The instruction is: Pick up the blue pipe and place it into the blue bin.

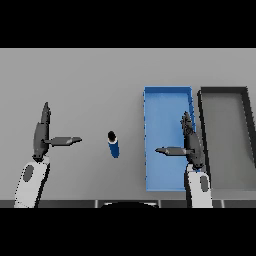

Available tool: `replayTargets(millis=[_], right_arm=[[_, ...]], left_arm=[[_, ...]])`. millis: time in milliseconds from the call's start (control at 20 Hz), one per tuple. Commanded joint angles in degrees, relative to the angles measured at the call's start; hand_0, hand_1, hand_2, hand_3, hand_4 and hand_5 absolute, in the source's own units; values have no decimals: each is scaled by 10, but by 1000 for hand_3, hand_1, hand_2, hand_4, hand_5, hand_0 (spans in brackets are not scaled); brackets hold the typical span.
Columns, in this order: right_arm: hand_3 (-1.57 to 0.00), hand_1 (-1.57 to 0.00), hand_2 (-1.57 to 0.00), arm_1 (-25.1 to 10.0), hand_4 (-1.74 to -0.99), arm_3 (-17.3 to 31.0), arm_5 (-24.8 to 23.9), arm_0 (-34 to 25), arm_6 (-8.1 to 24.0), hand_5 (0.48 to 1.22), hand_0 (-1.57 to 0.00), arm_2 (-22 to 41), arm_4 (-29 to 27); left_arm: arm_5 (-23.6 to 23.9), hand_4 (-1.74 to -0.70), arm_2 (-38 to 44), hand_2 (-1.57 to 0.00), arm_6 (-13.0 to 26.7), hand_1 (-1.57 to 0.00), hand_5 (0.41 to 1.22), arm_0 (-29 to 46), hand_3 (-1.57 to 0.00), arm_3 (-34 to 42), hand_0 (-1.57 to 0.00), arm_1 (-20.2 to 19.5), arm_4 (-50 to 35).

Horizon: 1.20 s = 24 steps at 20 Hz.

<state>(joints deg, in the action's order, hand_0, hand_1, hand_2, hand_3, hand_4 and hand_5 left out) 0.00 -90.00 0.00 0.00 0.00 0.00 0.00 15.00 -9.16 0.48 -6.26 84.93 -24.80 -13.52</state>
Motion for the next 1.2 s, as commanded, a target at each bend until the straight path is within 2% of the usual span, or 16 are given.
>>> replayTargets(millis=[0,250,300,350,500,600,750,900,1150], right_arm=[[1,1,1,-1,-1205,1,0,-2,2,629,1,-1,-1],[1,1,1,-9,-1205,16,3,-21,2,629,1,-14,-9],[1,1,1,-46,-1205,-1,9,-8,-40,629,1,2,33],[1,1,1,-69,-1201,-19,15,12,-67,628,1,15,59],[1,1,1,-90,-1193,-37,20,30,-69,622,1,31,89],[1,1,1,-88,-1206,-38,19,27,-67,625,1,33,92],[1,1,1,-87,-1192,-50,19,36,-63,621,1,39,96],[1,1,1,-95,-1179,-41,25,24,-58,616,1,35,93],[1,1,1,-90,-1174,-51,24,31,-50,618,1,40,95]], left_arm=[[1,-966,0,1,-1,1,593,-2,1,-1,1,1,0],[2,-966,-1,1,3,1,593,-23,1,-19,1,8,3],[-57,-966,-17,1,-33,1,593,-8,1,-20,1,-30,9],[-95,-963,-24,1,-57,1,592,4,1,-25,1,-54,13],[-141,-959,-30,1,-89,1,592,7,1,-37,1,-81,16],[-155,-960,-34,1,-89,1,594,7,1,-32,1,-84,11],[-206,-976,-43,1,-106,1,584,14,1,-19,1,-104,-7],[-242,-1026,-71,1,-98,1,549,36,1,23,1,-126,0],[-263,-1126,-137,1,-51,1,485,47,1,73,1,-100,24]])
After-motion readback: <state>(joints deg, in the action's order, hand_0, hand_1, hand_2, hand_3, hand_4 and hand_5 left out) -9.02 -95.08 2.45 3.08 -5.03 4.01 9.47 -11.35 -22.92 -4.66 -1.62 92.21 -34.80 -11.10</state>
